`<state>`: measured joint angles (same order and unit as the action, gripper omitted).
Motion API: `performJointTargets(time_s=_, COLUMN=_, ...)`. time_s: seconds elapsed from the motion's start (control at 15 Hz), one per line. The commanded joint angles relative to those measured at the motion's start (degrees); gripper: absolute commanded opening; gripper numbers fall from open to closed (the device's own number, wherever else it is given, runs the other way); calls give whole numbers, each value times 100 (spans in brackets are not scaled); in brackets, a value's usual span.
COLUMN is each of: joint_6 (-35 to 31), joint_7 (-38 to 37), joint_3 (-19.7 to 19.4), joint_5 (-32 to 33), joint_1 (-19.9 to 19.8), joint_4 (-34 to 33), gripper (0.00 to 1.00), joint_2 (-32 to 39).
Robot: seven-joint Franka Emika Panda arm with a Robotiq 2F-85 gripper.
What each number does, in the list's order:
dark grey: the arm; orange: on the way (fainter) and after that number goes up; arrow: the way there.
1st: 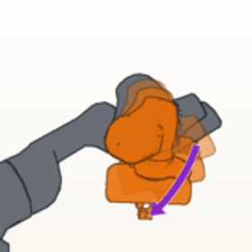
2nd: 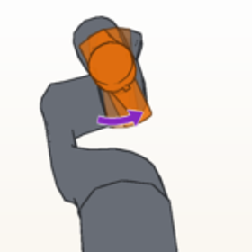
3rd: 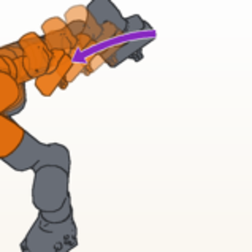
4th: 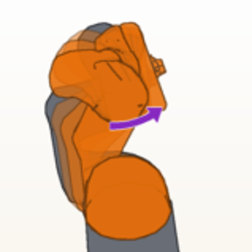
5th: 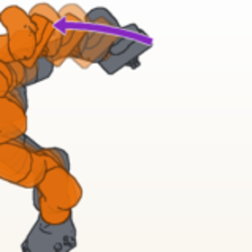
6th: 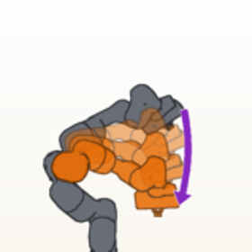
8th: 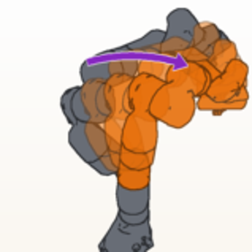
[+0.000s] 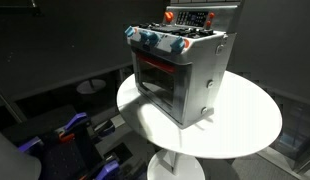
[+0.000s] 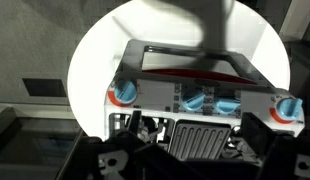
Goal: Push the top orange button on the right side of the stoves button display
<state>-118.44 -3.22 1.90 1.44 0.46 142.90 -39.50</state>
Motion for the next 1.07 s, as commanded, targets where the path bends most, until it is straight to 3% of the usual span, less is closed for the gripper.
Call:
performJointTargets(time_s=0.0, joint_6=-300, joint_7=-327, joint_3=112, joint_5=97, joint_1=-181, joint_4=-446, gripper=100, joint_2=530)
performJointTargets(time_s=1.0, joint_6=-1619, joint_7=-1583, joint_3=111, joint_5=905, joint_1=-702, joint_4=-1872, gripper=100, joint_2=2850)
